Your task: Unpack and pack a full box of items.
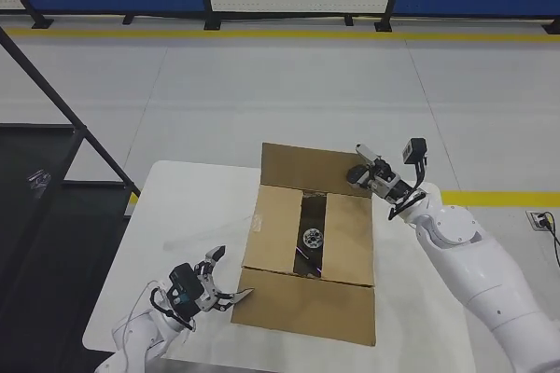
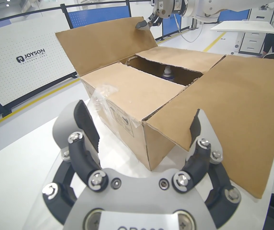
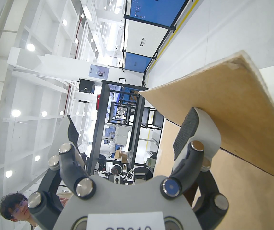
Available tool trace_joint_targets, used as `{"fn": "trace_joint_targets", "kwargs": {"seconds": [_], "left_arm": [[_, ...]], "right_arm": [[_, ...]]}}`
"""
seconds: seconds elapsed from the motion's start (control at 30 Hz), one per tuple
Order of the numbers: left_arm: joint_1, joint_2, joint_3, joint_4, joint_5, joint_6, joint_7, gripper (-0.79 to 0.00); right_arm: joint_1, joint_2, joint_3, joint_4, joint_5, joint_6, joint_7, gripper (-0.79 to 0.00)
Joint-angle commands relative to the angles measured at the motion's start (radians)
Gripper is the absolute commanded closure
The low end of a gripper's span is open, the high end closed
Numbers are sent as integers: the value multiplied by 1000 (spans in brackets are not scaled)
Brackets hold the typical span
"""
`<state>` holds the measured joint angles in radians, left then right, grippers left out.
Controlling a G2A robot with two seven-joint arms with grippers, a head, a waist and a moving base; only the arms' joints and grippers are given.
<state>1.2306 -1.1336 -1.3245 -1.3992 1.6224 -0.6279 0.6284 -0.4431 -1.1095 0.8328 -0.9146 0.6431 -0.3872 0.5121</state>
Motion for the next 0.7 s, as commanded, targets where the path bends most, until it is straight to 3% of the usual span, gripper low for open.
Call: {"fn": "trace_joint_targets", "kwargs": {"seconds": [0.0,0.17,0.33,0.67], "left_arm": [[-5,0,5,2,2,-2,-2,-785],[-11,2,16,3,8,-3,-2,-785],[-2,5,14,3,8,7,11,-785],[15,11,6,1,-3,19,17,-785]], "right_arm": [[-6,-4,3,-7,-6,27,-51,-785],[35,-35,-16,46,-26,79,-112,-785],[102,-84,-57,186,-39,120,-124,-785],[179,-169,-101,405,-11,153,-33,-785]]}}
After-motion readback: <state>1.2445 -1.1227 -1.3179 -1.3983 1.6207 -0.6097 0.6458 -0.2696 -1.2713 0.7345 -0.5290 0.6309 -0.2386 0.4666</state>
